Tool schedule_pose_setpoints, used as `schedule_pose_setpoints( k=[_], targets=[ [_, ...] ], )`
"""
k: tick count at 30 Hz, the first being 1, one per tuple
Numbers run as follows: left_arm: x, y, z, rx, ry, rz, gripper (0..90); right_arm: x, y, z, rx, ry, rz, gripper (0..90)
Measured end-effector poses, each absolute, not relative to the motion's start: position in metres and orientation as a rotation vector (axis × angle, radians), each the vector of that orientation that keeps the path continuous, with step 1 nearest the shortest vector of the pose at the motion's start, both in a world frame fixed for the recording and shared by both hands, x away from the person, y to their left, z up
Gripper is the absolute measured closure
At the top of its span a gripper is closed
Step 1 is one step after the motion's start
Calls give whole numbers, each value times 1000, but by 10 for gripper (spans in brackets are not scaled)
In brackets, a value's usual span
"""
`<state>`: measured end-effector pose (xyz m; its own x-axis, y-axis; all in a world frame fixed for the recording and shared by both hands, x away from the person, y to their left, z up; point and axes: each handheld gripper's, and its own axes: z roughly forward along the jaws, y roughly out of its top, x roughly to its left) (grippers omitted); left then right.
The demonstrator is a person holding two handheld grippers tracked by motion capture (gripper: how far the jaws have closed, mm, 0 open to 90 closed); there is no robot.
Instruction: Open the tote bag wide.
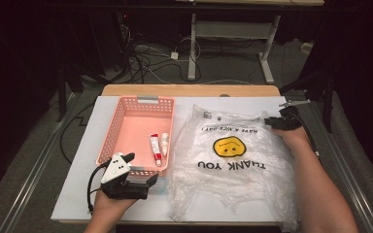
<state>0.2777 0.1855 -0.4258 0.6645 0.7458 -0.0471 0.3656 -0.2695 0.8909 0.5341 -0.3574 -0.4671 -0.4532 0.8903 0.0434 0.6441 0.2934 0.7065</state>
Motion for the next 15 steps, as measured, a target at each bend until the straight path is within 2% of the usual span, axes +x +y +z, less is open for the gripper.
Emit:
schedule_pose_setpoints(
  k=[1,6,15],
  targets=[
    [278,185,-426,1882,874,475,0,534,-357,-467,1373,2214,947,900],
    [279,181,-427,1892,865,461,0,532,-362,-462,1370,2150,934,900],
    [280,178,-428,1905,852,445,0,518,-427,-444,1484,1912,904,900]
  ],
)
